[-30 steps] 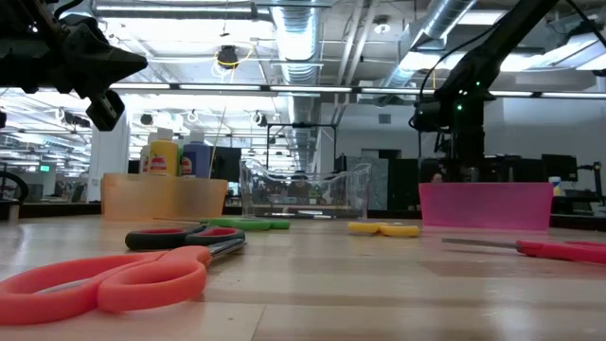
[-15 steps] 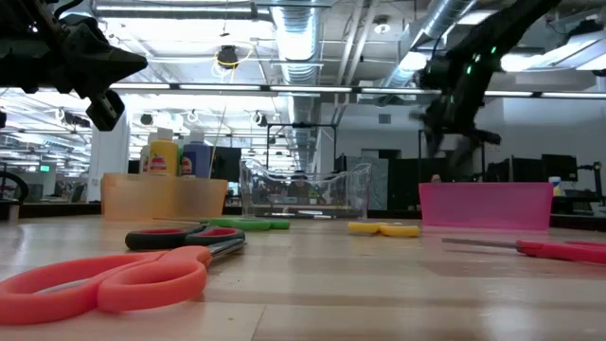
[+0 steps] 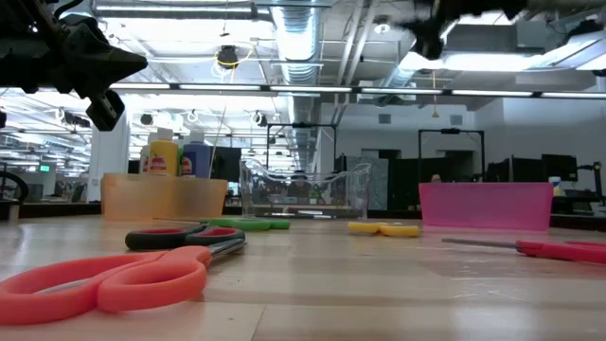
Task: Pick & Place Paint Supplies
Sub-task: Put the yellow scissor into the red bin
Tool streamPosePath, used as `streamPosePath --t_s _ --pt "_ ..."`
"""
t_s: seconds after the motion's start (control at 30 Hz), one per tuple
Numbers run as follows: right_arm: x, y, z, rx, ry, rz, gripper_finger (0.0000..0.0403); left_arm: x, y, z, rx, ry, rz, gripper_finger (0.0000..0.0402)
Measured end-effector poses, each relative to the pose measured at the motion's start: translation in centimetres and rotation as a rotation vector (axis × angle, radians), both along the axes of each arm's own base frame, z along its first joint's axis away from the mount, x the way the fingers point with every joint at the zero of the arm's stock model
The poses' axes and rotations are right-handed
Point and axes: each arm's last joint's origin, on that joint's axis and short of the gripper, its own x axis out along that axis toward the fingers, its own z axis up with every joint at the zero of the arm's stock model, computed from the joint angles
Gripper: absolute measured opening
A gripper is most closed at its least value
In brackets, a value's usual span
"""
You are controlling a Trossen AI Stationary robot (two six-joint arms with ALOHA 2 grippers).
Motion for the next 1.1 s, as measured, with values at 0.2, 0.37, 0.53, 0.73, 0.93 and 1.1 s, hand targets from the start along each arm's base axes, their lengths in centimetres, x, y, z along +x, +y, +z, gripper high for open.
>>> streamPosePath --t_s 0.2,0.37,0.53,0.73,0.93,1.1 --pt "1.1 3.8 1.9 0.030 -0.151 0.158 0.0228 0.0 0.0 0.0 0.000 0.000 0.000 0.0006" --pt "2.4 6.8 3.0 0.053 -0.272 0.296 0.0228 0.0 0.0 0.0 0.000 0.000 0.000 0.0006" --pt "3.7 9.7 4.5 0.106 -0.475 0.436 0.0228 0.0 0.0 0.0 0.000 0.000 0.000 0.0006" --pt "4.6 12.6 5.2 0.120 -0.654 0.562 0.0228 0.0 0.0 0.0 0.000 0.000 0.000 0.0006" --pt "6.1 15.1 2.1 0.189 -0.359 0.516 0.0228 0.0 0.0 0.0 0.000 0.000 0.000 0.0006" --pt "6.8 17.0 -1.8 0.234 0.002 0.445 0.0228 0.0 0.0 0.0 0.000 0.000 0.000 0.0006"
